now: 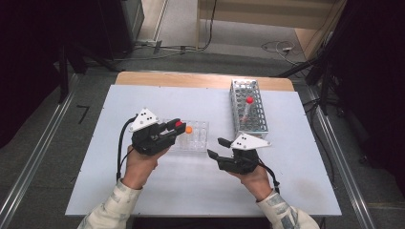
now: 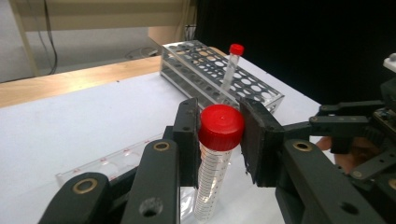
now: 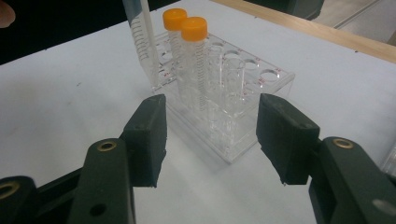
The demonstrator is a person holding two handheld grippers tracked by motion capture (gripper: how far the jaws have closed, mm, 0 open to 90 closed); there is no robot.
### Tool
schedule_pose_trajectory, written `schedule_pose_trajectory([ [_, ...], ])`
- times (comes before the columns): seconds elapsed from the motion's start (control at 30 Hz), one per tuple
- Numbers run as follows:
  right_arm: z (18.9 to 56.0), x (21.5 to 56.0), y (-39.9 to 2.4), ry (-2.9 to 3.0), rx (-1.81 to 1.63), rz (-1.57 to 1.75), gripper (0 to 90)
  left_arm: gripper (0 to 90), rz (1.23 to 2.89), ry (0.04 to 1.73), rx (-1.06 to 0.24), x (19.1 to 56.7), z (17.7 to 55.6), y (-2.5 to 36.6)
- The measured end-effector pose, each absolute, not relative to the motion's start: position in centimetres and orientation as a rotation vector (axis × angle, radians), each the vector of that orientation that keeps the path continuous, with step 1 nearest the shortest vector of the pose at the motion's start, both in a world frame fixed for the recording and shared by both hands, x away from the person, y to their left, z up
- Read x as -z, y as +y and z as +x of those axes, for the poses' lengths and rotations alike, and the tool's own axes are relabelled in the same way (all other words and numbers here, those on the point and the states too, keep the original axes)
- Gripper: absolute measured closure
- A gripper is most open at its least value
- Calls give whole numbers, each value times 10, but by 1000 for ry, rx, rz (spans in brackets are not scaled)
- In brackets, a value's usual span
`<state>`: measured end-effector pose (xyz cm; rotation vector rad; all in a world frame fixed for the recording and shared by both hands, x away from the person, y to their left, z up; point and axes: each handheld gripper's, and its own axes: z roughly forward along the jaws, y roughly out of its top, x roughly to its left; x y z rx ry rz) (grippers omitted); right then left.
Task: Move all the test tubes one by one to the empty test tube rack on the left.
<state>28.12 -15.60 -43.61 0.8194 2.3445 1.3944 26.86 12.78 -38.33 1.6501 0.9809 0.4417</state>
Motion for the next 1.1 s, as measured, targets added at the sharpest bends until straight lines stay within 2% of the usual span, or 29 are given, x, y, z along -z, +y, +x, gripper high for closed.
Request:
schedule_pose_trajectory([
  [0.37,284,437,-157,2342,-1385,842,356,694,1629,1018,-508,382,272,138],
  [0.57,287,438,-157,2350,-1369,894,272,694,1621,1037,-552,382,275,144],
  [1.1,289,440,-157,2348,-1347,928,223,694,1604,1057,-636,388,281,142],
])
